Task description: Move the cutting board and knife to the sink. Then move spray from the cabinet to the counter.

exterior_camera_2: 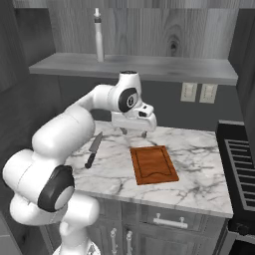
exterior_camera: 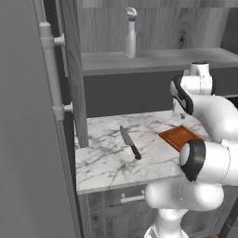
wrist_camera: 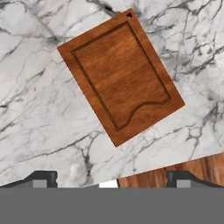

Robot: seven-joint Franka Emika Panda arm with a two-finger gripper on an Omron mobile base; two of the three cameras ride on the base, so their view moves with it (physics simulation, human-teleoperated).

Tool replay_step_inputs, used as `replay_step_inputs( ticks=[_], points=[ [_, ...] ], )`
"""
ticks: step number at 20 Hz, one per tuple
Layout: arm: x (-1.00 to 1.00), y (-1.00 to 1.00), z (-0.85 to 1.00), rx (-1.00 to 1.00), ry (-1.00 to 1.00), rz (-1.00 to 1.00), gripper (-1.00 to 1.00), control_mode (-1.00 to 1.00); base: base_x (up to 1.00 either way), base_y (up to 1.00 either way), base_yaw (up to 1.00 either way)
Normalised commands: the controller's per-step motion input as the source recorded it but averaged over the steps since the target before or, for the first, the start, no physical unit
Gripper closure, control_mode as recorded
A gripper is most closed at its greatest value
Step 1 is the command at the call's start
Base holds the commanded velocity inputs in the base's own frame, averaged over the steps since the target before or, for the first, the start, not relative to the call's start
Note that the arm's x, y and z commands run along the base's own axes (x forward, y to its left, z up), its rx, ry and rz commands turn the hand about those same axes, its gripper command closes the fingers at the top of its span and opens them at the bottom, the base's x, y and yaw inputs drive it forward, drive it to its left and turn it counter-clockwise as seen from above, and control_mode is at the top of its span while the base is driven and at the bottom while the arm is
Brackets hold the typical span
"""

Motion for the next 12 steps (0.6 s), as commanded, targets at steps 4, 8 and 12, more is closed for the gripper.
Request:
replay_step_inputs(
  ticks=[4, 8, 12],
  points=[
    [0.72, -0.74, -0.01, 0.00, 0.18, 0.00, -1.00, -1.00, 0.00, 0.00, 0.00],
    [0.45, -0.22, -0.22, 0.00, 0.02, 0.00, -1.00, -1.00, 0.00, 0.00, 0.00],
    [0.14, -0.01, -0.47, 0.00, -0.04, 0.00, -1.00, -1.00, 0.00, 0.00, 0.00]
  ],
)
